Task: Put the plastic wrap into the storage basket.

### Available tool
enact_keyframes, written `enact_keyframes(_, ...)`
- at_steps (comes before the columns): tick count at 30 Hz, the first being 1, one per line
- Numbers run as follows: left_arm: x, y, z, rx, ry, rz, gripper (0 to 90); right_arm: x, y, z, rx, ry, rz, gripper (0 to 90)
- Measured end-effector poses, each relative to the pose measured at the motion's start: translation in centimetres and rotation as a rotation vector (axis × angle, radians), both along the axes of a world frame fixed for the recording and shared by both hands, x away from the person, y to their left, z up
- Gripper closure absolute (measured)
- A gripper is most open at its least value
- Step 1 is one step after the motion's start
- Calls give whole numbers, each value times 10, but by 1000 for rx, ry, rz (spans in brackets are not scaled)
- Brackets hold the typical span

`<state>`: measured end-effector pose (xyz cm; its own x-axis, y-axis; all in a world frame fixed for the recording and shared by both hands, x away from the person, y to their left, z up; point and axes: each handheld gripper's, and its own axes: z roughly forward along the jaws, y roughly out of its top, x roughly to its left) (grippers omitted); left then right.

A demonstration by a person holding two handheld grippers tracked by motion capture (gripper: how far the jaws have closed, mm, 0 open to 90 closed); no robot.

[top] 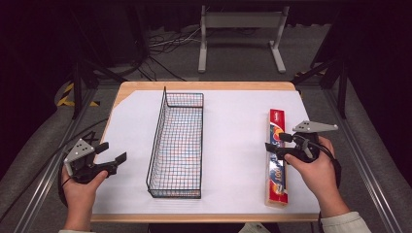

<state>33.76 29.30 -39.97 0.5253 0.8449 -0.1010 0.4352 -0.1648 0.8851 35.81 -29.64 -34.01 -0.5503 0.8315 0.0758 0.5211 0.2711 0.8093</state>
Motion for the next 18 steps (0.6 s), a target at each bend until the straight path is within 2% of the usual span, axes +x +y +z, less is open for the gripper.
enact_keyframes(2, 0, 0, 0, 0, 1, 0, 192, 2, -5, 0, 2, 4, -49, 312)
enact_keyframes(3, 0, 0, 0, 0, 1, 0, 192, 2, -5, 0, 2, 4, -49, 312)
enact_keyframes(4, 0, 0, 0, 1, 0, 1, 192, 4, -7, 0, 23, 22, -96, 287)
enact_keyframes(7, 0, 0, 0, 4, 0, 1, 191, 8, -8, 0, 4, 25, -168, 265)
enact_keyframes(18, 0, 0, 0, 13, -3, 5, 190, 25, -9, -10, -31, 64, -251, 215)
